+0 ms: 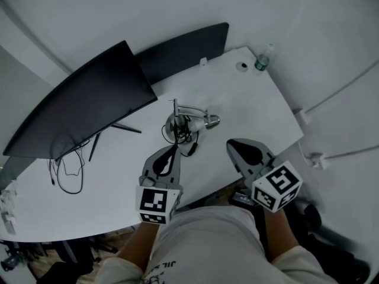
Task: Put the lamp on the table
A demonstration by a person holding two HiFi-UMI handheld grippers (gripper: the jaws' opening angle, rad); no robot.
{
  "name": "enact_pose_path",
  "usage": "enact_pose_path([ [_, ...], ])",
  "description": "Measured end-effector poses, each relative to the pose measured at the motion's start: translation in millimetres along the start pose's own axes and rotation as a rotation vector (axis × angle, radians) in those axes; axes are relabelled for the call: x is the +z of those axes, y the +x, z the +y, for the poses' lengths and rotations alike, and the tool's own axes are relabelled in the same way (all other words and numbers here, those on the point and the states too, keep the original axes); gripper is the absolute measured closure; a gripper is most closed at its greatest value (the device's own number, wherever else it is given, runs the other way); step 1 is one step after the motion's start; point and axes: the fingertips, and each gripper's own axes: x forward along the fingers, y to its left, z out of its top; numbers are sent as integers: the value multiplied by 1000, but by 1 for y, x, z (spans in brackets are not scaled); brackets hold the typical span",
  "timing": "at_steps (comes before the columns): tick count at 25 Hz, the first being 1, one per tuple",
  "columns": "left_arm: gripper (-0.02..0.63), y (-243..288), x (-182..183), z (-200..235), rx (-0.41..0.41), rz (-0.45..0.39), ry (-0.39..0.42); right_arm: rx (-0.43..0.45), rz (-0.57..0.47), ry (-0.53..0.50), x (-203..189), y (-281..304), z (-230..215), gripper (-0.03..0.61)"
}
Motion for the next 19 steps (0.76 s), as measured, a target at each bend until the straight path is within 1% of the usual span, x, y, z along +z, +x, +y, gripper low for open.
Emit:
enact_pose_path([
  [4,611,2,0,-2,9,7,54,11,-5,7,0,2,1,548],
  [8,611,2,-3,1,9,20,34,12,-12,11,2,6,1,548],
  [13,611,0,-4,7,27,30,41,14,-11,4,5,10,1,548],
  [19,611,-1,-4,10,27,32,38,21,2,13,1,14,5,548],
])
